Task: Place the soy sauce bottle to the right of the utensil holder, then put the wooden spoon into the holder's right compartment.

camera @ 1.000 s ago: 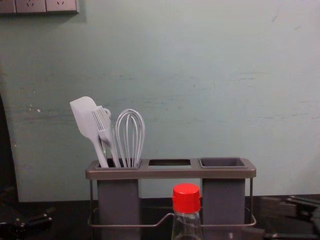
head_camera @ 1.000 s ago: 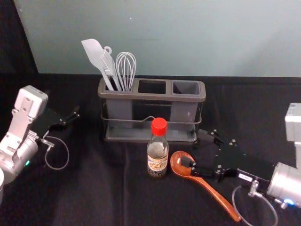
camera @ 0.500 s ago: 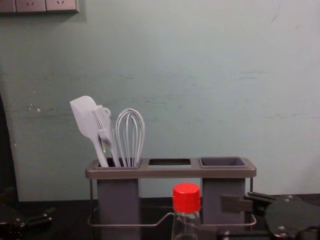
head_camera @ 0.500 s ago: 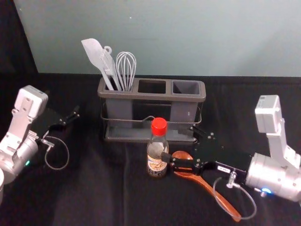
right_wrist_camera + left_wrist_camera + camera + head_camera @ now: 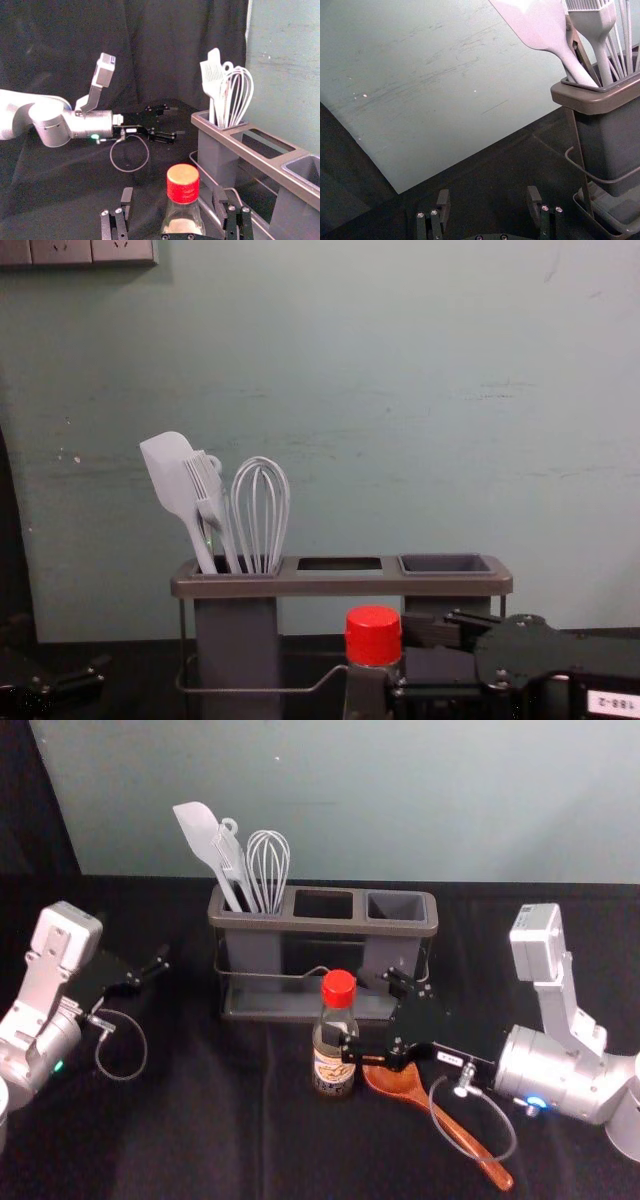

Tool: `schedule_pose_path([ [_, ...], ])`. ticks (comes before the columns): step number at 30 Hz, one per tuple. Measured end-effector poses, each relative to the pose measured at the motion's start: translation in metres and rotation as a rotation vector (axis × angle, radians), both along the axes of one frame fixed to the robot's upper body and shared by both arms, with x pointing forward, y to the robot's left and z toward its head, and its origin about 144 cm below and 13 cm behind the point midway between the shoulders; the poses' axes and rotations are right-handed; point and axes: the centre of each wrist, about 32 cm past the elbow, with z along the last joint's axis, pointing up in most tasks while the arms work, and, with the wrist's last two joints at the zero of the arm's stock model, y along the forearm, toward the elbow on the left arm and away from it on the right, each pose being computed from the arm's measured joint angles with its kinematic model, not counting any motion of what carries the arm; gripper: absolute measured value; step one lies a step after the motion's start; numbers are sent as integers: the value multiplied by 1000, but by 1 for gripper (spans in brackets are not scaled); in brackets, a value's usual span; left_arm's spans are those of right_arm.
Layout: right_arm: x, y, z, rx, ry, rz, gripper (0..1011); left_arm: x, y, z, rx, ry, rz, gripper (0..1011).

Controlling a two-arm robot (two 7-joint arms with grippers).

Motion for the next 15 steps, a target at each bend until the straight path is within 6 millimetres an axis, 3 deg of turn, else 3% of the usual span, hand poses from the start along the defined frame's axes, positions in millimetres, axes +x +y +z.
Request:
schedule_pose_path([
  [15,9,11,-5,16,-27,4,1003,0,0,0,0,0,0,1005],
])
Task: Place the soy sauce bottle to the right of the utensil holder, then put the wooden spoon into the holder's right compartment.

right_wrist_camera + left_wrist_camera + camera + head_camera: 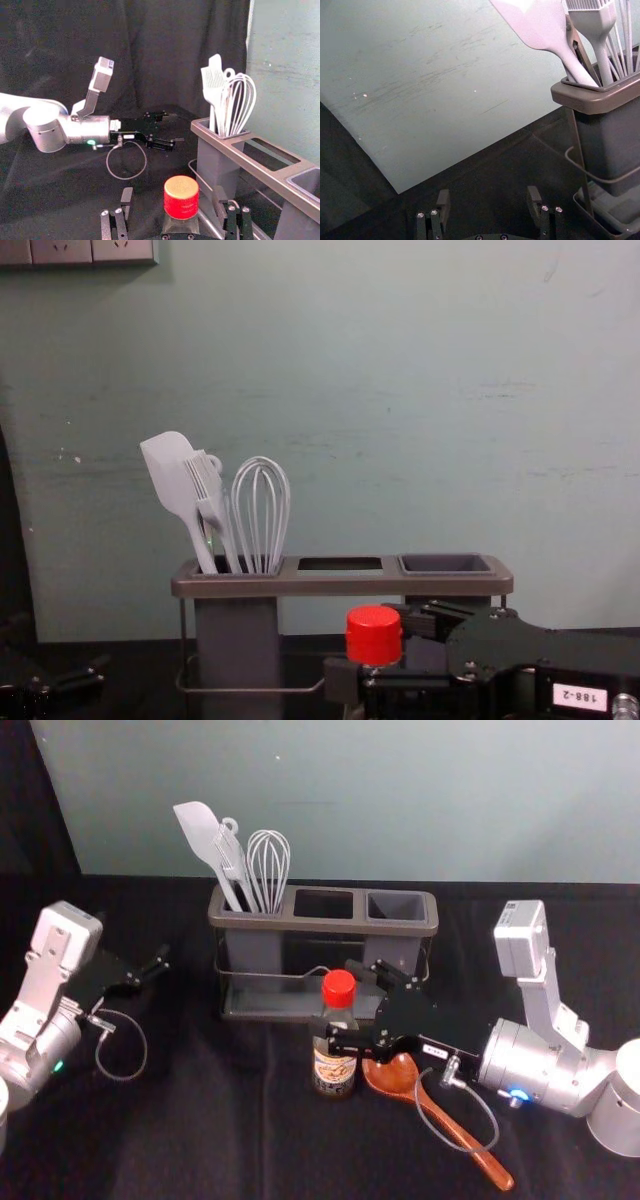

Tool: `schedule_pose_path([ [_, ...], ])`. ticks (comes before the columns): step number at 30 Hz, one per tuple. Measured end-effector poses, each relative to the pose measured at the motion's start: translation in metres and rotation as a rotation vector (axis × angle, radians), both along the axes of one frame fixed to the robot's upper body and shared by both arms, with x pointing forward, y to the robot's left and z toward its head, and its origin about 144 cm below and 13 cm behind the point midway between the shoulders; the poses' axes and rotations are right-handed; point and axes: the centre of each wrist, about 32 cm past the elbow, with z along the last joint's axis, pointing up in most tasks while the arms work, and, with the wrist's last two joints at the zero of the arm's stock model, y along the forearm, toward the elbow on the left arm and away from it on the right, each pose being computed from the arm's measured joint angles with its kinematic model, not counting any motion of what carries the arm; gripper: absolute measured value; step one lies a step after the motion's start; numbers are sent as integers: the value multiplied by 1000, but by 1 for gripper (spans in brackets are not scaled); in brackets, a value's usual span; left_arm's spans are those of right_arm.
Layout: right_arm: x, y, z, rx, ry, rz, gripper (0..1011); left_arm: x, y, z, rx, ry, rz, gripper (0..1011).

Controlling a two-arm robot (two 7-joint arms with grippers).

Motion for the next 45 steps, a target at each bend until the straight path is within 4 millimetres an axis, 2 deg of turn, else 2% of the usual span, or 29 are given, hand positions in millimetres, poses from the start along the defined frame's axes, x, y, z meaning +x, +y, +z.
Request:
schedule_pose_path([
  [12,0,-1,1,1,2,-2,995,0,0,0,0,0,0,1005],
  [19,0,-1,1,1,4,-3,862,0,0,0,0,0,0,1005],
  [22,0,-1,1,1,4,-4,734,0,0,0,0,0,0,1005],
  [25,-1,-1,1,1,4,-4,679,0,0,0,0,0,0,1005],
  [33,-1,-1,1,0,5,-4,398,0,0,0,0,0,0,1005],
  [45,-1,-1,1,1,5,-4,383,0,0,0,0,0,0,1005],
])
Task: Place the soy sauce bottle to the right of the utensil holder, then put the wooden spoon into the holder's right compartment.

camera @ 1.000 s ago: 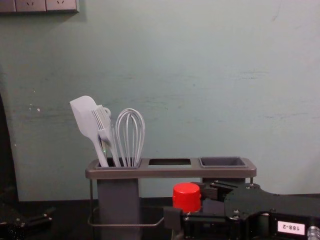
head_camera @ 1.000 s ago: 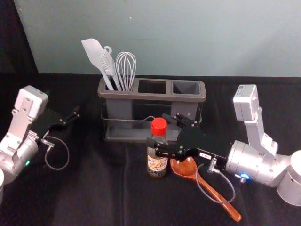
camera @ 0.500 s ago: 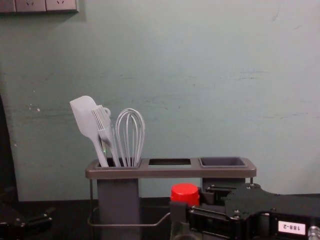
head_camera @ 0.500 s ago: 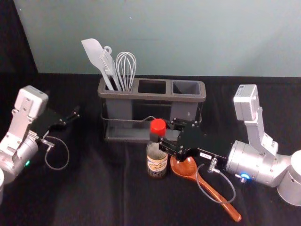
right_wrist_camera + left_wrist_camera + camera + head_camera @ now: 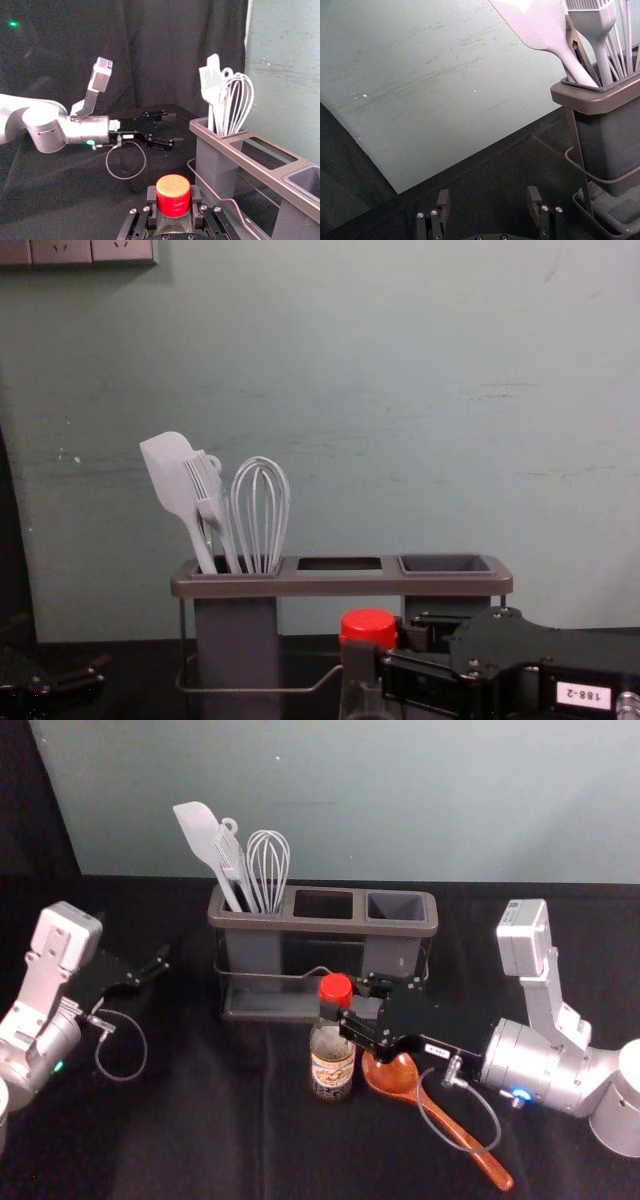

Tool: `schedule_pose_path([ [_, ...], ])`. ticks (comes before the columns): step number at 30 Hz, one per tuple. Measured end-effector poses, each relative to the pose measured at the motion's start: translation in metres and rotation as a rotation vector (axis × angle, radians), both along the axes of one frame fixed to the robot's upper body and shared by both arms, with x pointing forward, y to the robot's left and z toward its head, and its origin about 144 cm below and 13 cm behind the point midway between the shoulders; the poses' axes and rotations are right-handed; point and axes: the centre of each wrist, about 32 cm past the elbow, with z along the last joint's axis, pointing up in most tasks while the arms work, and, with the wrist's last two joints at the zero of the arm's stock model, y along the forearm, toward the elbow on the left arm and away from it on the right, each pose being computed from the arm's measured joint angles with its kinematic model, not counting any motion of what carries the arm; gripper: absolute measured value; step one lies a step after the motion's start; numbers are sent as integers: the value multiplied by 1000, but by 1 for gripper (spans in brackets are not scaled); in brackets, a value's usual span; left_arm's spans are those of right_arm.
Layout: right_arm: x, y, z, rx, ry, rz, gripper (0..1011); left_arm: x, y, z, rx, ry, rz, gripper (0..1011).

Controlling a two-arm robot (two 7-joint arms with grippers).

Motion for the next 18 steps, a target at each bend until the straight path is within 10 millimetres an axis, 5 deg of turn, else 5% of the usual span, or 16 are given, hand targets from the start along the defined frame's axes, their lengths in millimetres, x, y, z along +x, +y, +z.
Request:
schedule_pose_path([
  [18,-20,-21,24,56,-24,-8,384,0,0,0,0,0,0,1005],
])
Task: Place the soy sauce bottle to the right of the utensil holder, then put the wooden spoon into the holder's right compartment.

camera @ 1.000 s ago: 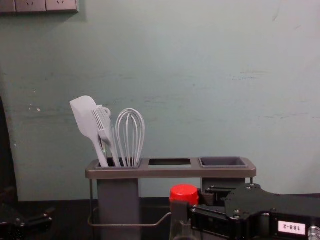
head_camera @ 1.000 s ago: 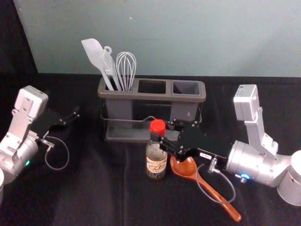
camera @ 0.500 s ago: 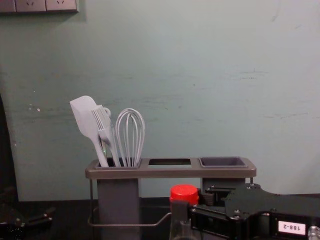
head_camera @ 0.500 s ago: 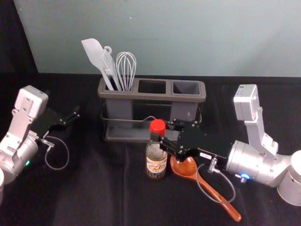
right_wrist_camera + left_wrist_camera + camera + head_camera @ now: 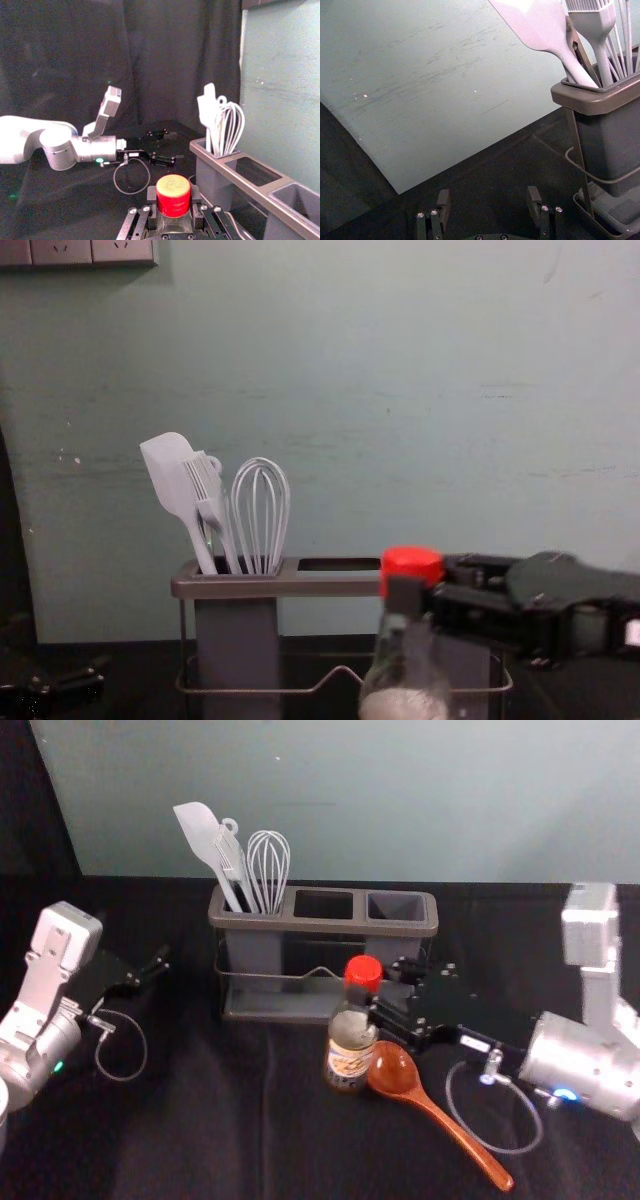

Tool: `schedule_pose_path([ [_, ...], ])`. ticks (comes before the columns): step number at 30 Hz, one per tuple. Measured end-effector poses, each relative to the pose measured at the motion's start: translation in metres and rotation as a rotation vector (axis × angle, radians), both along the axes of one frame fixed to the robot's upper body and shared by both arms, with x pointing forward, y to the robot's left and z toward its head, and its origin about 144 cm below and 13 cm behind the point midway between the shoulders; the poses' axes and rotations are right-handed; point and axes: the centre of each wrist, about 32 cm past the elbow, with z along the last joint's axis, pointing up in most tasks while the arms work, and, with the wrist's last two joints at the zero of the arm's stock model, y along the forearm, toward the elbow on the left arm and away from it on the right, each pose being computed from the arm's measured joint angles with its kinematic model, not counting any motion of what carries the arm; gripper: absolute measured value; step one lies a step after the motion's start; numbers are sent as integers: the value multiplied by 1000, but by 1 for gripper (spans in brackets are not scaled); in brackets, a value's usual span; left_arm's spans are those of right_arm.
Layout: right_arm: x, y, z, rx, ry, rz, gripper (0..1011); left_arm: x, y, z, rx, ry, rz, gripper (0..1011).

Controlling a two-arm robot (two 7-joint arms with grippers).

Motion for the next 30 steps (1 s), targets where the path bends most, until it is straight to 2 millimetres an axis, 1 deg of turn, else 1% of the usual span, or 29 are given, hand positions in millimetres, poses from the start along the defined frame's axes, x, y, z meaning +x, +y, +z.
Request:
schedule_pose_path([
  [6,-16,-18,9,2,-3,-41,383,0,0,0,0,0,0,1005],
  [11,-31,-40,12,-5,-4,-97,383,0,0,0,0,0,0,1005],
  [12,-36,-47,13,-7,-5,-116,383,0,0,0,0,0,0,1005],
  [17,-45,-67,15,-13,-10,-183,383,0,0,0,0,0,0,1005],
  [20,-47,-78,15,-18,-16,-225,383,0,0,0,0,0,0,1005],
  [24,-45,-90,14,-25,-16,-278,383,0,0,0,0,0,0,1005],
  [30,-32,-101,9,-36,-13,-342,383,0,0,0,0,0,0,1005],
])
